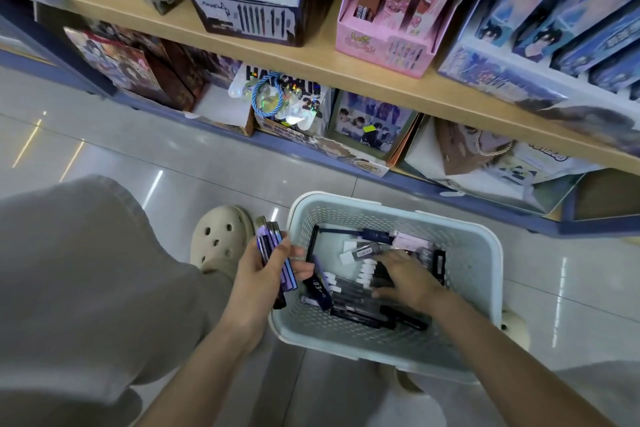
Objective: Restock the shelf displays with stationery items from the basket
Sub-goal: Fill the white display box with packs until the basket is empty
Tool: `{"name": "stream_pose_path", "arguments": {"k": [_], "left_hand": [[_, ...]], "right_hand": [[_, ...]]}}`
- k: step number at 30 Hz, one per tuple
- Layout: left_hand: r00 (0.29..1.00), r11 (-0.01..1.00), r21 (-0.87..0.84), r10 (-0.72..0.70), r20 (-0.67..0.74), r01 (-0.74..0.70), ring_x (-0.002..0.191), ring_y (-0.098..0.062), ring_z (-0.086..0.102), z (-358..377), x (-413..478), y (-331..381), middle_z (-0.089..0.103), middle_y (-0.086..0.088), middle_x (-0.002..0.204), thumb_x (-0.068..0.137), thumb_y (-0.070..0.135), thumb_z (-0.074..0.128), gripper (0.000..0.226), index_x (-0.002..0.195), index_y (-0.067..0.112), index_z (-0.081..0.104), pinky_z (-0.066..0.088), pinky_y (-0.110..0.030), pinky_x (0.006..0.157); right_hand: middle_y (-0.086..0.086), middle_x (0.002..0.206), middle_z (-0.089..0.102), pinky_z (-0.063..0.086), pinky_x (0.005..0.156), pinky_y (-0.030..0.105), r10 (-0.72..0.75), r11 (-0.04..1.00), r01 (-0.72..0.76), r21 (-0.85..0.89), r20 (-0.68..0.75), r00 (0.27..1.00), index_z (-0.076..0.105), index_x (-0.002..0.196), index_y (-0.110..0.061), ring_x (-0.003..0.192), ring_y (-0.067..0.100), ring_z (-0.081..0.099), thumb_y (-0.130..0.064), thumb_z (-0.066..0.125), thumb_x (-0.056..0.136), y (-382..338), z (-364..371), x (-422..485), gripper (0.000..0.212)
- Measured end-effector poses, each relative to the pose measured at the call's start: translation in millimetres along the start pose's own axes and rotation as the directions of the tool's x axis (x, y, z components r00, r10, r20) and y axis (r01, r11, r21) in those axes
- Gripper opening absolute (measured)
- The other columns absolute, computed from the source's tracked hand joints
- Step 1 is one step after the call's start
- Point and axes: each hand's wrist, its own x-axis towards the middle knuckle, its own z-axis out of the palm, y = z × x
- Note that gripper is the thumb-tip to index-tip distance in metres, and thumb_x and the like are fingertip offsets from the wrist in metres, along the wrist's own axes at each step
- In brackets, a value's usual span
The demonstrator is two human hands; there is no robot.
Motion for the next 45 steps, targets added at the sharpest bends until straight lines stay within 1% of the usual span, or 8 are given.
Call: {"name": "stream_pose_path", "arguments": {"k": [10,21,28,32,34,37,40,45], "left_hand": [[0.998,1.000,0.028,-0.007,0.054,0.006,0.060,-0.015,0.066,10,-5,-2,0.065,-0.011,0.081,0.098,0.011,0.045,0.009,0.100,0.011,0.054,0.058,-0.024,0.062],[0.997,0.997,0.082,-0.010,0.075,0.004,0.060,-0.013,0.067,10,-5,-1,0.066,-0.009,0.082,0.098,0.011,0.044,0.009,0.099,0.010,0.053,0.057,-0.021,0.061],[0.999,0.966,0.257,0.000,0.033,-0.008,0.042,-0.014,0.044,6,1,-12,0.050,-0.001,0.050,0.094,0.008,0.054,0.004,0.091,0.005,0.054,0.045,-0.027,0.051],[0.999,0.960,0.278,-0.041,0.024,0.033,0.034,-0.013,0.036,11,4,-16,0.045,0.001,0.042,0.087,0.005,0.066,0.016,0.078,0.009,0.053,0.041,-0.022,0.039],[0.997,0.954,0.296,-0.066,0.046,0.049,0.033,-0.011,0.039,14,4,-17,0.051,0.002,0.044,0.084,0.008,0.069,0.015,0.079,0.009,0.055,0.042,-0.022,0.039],[0.988,0.941,0.334,-0.094,0.122,0.048,0.035,-0.009,0.043,22,-2,-14,0.056,-0.002,0.053,0.081,0.014,0.073,0.018,0.088,0.007,0.059,0.042,-0.020,0.040],[0.977,0.929,0.369,-0.085,0.195,0.007,0.035,-0.009,0.043,32,-12,-3,0.052,0.004,0.047,0.080,0.018,0.075,0.020,0.084,0.009,0.057,0.042,-0.019,0.041],[0.946,0.917,0.380,-0.009,0.325,-0.122,0.034,-0.009,0.040,42,-35,20,0.052,0.007,0.039,0.083,0.015,0.073,0.024,0.071,0.012,0.052,0.040,-0.020,0.039]], "right_hand": [[0.013,0.149,0.026,0.017,0.113,0.039,0.138,0.986,-0.131,-0.105,0.067,0.988,0.031,0.143,-0.009,0.138,0.030,0.020,-0.063,0.064,0.075,-14,8,14,0.093],[0.010,0.121,0.057,0.033,0.095,0.033,0.146,0.988,-0.149,0.048,0.071,0.987,0.053,0.115,-0.013,0.113,0.026,0.051,-0.041,0.061,0.088,-14,3,16,0.040],[0.011,0.110,0.062,0.042,0.092,0.036,0.158,0.935,-0.135,0.328,-0.044,0.986,0.051,0.106,-0.015,0.106,0.028,0.057,-0.035,0.059,0.091,-18,3,10,0.026],[0.008,0.114,0.062,0.045,0.091,0.030,0.168,0.734,-0.076,0.675,-0.071,0.983,0.051,0.119,-0.004,0.108,0.023,0.058,-0.033,0.060,0.092,-40,-19,-4,0.040],[0.002,0.103,0.063,0.046,0.080,0.018,0.174,0.577,-0.029,0.816,-0.088,0.981,0.056,0.114,-0.008,0.097,0.015,0.059,-0.029,0.057,0.094,-57,-42,-17,0.029],[-0.004,0.089,0.063,0.046,0.078,0.027,0.214,0.289,0.024,0.957,-0.089,0.973,0.060,0.099,-0.020,0.085,0.013,0.059,-0.029,0.054,0.095,-81,-75,-40,0.012],[-0.001,0.078,0.057,0.043,0.083,0.033,0.243,0.001,0.073,0.997,-0.071,0.967,0.063,0.089,-0.017,0.079,0.017,0.055,-0.029,0.058,0.093,-99,-97,-56,0.013],[0.000,0.074,0.062,0.046,0.075,0.026,0.230,-0.171,0.157,0.973,-0.116,0.966,0.059,0.085,-0.012,0.072,0.012,0.059,-0.026,0.054,0.094,-120,-127,-84,0.017]]}}
